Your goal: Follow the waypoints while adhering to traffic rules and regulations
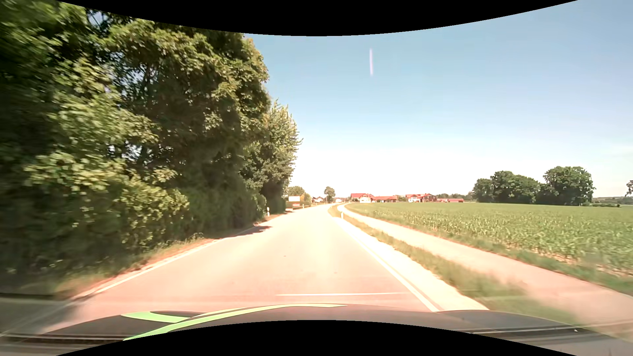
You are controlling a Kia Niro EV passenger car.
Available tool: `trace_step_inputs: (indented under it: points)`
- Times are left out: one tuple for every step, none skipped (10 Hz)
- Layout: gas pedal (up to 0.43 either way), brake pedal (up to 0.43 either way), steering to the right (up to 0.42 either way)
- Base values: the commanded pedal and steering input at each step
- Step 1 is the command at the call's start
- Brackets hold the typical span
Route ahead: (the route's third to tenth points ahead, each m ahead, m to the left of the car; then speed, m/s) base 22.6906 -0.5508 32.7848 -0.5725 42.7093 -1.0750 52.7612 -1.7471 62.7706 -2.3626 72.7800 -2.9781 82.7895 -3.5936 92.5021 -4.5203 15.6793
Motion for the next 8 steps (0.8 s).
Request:
trace_step_inputs:
  points:
    - [0.028,0.0,0.0]
    - [0.039,0.0,-0.001]
    - [0.039,0.0,0.0]
    - [0.039,0.0,0.0]
    - [0.039,0.0,-0.001]
    - [0.047,0.0,-0.001]
    - [0.047,0.0,0.0]
    - [0.047,0.0,0.0]
